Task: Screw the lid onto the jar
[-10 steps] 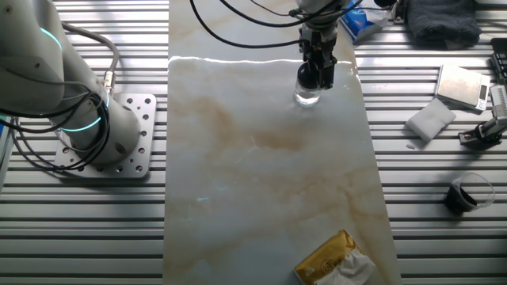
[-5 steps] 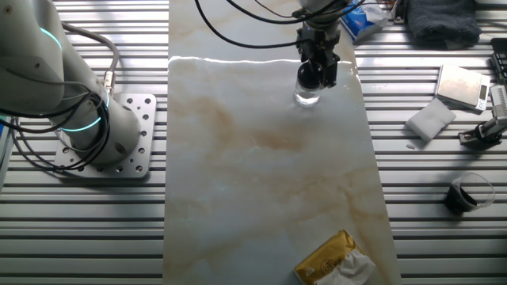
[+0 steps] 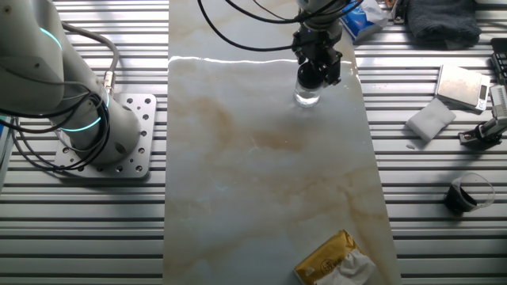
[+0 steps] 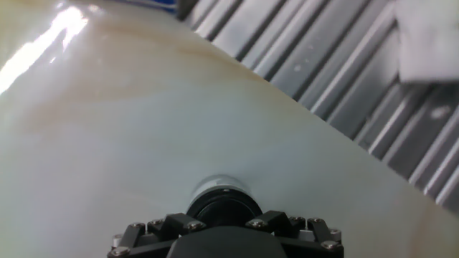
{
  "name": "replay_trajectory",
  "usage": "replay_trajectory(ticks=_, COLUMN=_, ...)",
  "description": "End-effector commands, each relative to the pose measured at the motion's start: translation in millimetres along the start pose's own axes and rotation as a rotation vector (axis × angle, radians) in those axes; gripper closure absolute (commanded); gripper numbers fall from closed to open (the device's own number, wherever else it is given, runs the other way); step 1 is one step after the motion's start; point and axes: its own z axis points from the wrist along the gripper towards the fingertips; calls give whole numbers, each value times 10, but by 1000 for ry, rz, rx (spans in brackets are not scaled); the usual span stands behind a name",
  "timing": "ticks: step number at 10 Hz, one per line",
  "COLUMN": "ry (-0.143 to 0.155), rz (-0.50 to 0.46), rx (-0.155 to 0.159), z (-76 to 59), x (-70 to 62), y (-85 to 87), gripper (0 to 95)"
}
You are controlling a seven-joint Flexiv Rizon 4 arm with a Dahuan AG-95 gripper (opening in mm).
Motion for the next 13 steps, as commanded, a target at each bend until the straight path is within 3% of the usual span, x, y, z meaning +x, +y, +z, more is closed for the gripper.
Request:
replay_trajectory(ticks=1, ry=0, rz=-164, rx=3, z=-4, x=-4, y=4, gripper=190)
replay_trajectory(ticks=3, ry=-4, rz=-229, rx=11, z=-2, x=-1, y=8, gripper=190)
replay_trajectory(ticks=7, ry=-10, rz=-260, rx=33, z=2, x=4, y=15, gripper=190)
replay_trajectory(ticks=13, ry=-10, rz=-258, rx=24, z=15, x=12, y=30, gripper=190)
